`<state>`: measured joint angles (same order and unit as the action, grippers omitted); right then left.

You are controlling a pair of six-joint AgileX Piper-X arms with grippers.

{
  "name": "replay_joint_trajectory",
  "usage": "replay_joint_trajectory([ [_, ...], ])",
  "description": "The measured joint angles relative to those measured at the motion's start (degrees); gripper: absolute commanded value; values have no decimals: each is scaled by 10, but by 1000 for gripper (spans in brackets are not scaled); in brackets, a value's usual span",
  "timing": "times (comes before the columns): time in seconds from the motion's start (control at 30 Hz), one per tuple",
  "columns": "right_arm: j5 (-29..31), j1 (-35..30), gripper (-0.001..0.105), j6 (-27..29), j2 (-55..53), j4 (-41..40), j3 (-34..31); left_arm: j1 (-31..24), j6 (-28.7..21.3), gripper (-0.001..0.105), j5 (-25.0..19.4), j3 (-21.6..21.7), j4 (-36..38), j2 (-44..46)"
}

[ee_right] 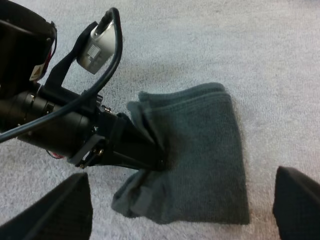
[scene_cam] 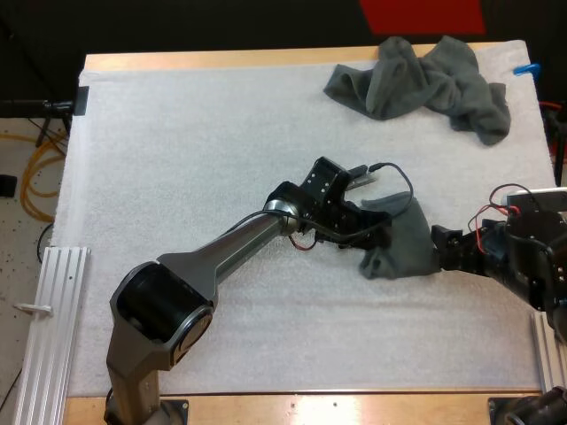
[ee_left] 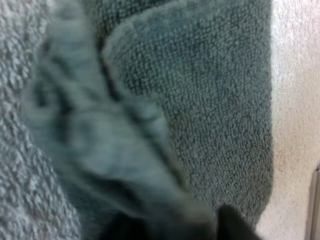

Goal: Pick towel from pile fold and stack

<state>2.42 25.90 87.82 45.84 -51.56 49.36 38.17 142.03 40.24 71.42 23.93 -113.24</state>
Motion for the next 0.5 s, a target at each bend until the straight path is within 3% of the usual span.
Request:
replay_joint_trajectory([
  [0.07,0,0,72,0,0,0,0,0,1,1,0,0,0,0],
  [0.23,0,0,72,0,0,0,0,0,-11,0,0,1,5,0],
  [0.33,0,0,72,0,0,0,0,-2,-57,0,-5,2,33,1],
  [0.5,0,0,72,0,0,0,0,-13,-167,0,-81,2,123,17],
])
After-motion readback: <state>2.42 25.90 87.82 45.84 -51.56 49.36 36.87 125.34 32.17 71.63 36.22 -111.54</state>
